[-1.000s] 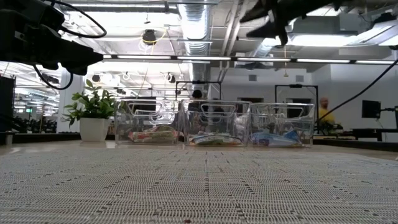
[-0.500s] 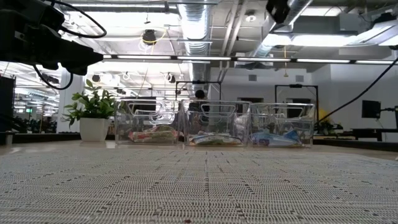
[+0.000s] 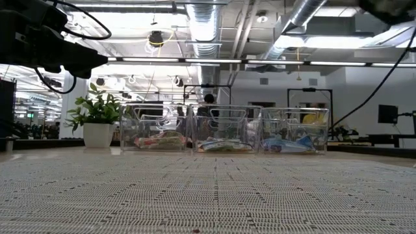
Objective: Pick and place Granola Bars by type
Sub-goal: Put the yellow granola bar into the middle transparent bin
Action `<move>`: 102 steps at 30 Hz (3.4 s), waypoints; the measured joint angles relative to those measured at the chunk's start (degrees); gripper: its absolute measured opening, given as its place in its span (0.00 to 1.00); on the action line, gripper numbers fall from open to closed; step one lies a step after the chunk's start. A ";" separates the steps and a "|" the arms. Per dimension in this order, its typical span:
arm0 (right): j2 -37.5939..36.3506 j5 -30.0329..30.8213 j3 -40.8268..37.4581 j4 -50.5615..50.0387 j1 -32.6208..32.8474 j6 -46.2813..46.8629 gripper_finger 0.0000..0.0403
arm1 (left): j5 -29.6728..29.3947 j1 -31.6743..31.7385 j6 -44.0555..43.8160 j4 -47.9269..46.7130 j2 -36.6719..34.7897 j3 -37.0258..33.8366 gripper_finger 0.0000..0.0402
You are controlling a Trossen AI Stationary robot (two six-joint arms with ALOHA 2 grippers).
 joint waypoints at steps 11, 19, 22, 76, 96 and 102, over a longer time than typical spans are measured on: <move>9.17 7.12 0.00 -12.12 8.52 -7.07 0.57 | -0.01 -0.01 0.00 -0.01 0.00 0.00 0.40; 18.15 14.59 0.00 -13.62 9.29 -16.33 0.57 | -0.02 -0.02 0.00 -0.01 0.00 0.00 0.40; 20.89 14.64 -0.02 -14.31 9.16 -19.59 0.57 | -0.02 -0.02 0.00 -0.01 -0.02 0.00 0.40; 2.73 24.98 -0.14 28.70 -7.39 -11.94 0.15 | 0.00 0.00 0.00 0.00 -0.01 0.00 0.40; 2.42 25.09 -0.11 32.22 -26.04 -13.41 0.15 | 0.00 -0.01 0.00 0.00 -0.02 0.00 0.40; 2.44 27.85 -0.11 28.97 -37.66 -16.70 0.15 | 0.00 0.00 0.00 -0.01 -0.01 0.00 0.40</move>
